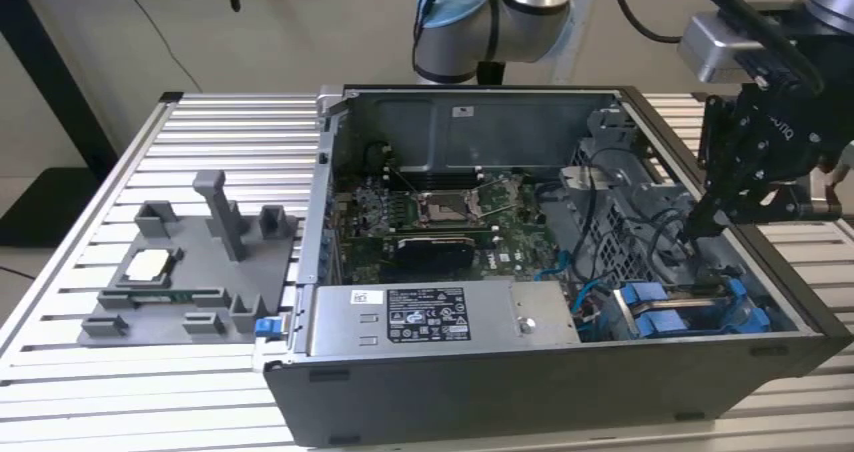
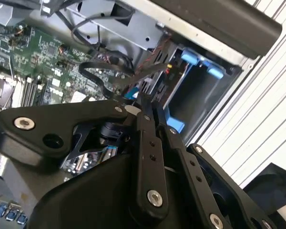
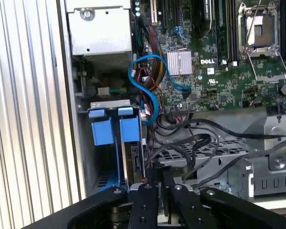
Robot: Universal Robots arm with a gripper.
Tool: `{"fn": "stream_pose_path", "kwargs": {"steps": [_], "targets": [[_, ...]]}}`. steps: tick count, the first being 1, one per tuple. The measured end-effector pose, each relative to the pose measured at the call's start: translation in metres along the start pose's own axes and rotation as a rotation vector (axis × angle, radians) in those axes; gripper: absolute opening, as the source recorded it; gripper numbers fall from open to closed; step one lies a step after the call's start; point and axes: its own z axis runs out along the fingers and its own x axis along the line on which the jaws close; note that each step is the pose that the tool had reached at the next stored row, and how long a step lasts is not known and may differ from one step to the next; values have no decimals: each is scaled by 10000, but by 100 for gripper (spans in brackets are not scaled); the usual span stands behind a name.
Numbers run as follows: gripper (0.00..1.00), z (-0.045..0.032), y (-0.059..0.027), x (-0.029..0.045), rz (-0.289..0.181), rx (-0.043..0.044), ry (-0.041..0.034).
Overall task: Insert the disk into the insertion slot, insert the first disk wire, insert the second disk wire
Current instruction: 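Insert the second disk wire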
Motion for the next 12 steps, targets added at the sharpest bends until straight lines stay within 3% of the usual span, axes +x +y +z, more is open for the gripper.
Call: {"fn": "stream_pose_path", "kwargs": {"steps": [2,12], "targets": [[16,2,49,8,-8,39,-3],[16,59,141,181,-124,547,-70]]}}
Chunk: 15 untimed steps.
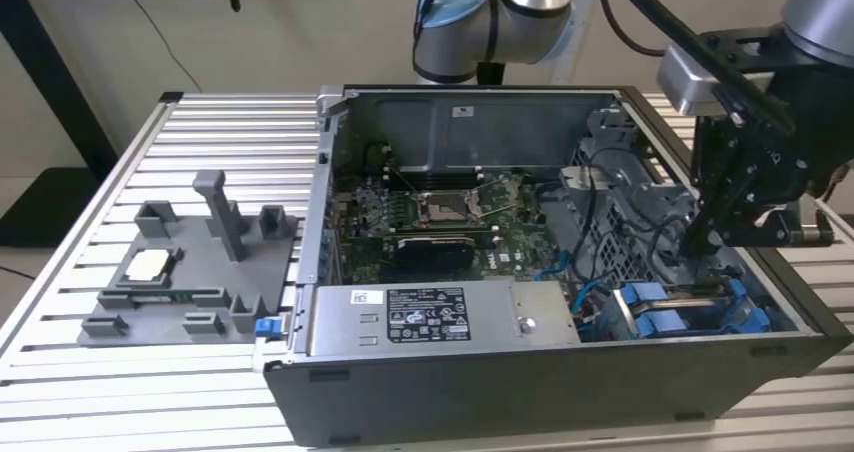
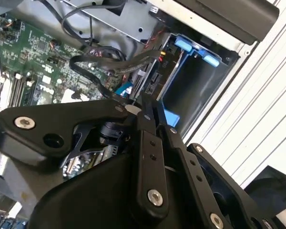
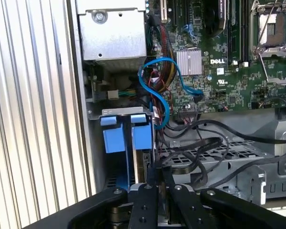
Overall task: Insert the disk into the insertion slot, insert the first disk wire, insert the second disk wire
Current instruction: 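Insert the second disk wire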
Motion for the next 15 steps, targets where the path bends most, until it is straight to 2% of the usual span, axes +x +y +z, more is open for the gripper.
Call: {"fn": "stream_pose_path", "kwargs": {"steps": [2,5,6,8,12,15], "targets": [[16,10,15,23,-35,140,-19],[16,19,34,29,-117,453,-58],[16,27,44,30,-146,529,-70],[16,52,63,34,-198,594,-79],[16,120,69,39,-273,609,-88],[16,150,73,42,-361,724,-104]]}}
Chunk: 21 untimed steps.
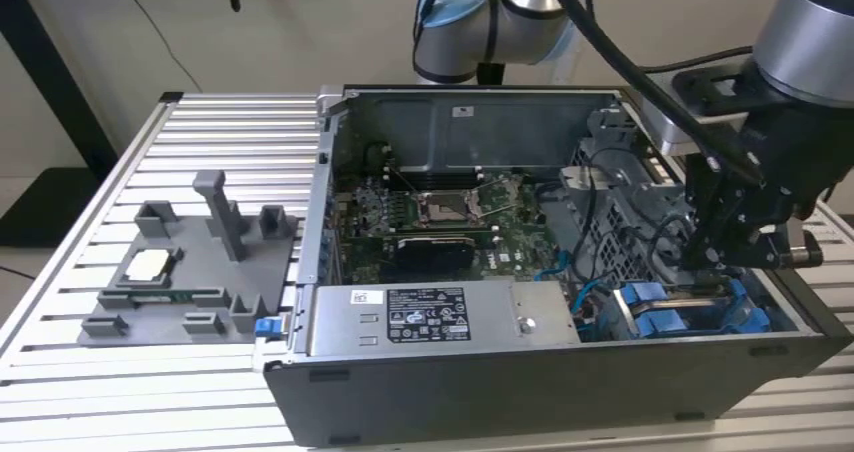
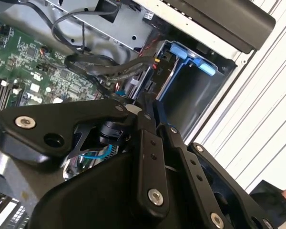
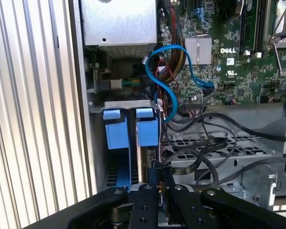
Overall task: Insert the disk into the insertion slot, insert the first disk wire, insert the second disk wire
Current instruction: 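Insert the second disk wire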
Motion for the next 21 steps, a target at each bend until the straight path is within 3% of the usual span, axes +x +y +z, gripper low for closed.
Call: {"fn": "stream_pose_path", "kwargs": {"steps": [3,12,17,21], "targets": [[16,28,3,5,-51,128,-19],[16,121,15,62,-85,407,-55],[16,138,17,64,-87,428,-65],[16,167,21,66,-86,564,-137]]}}
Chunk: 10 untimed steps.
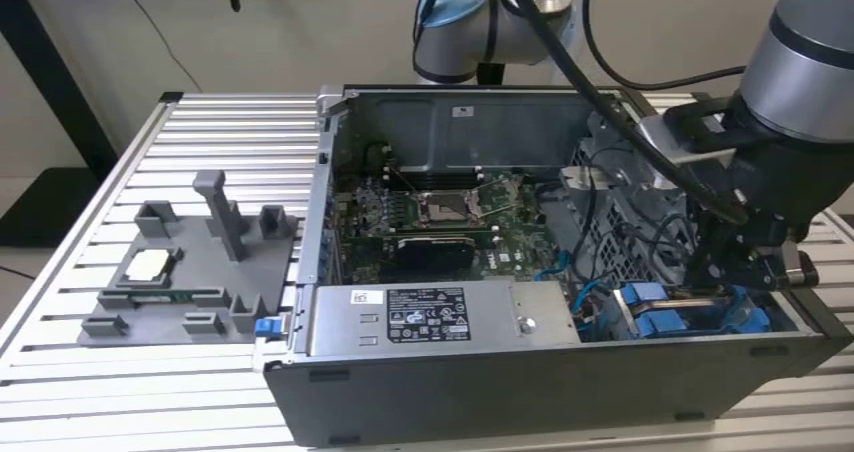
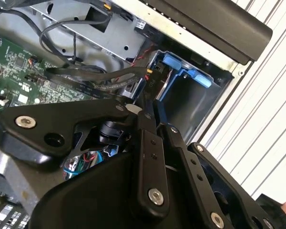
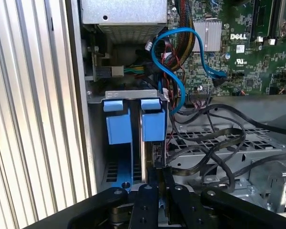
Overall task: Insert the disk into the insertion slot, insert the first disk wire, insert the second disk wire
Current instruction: 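Insert the second disk wire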
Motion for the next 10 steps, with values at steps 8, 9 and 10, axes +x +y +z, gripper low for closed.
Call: {"fn": "stream_pose_path", "kwargs": {"steps": [8,9,10], "targets": [[16,44,9,-3,8,78,-18],[16,50,11,-5,12,84,-20],[16,54,12,-7,16,88,-19]]}}
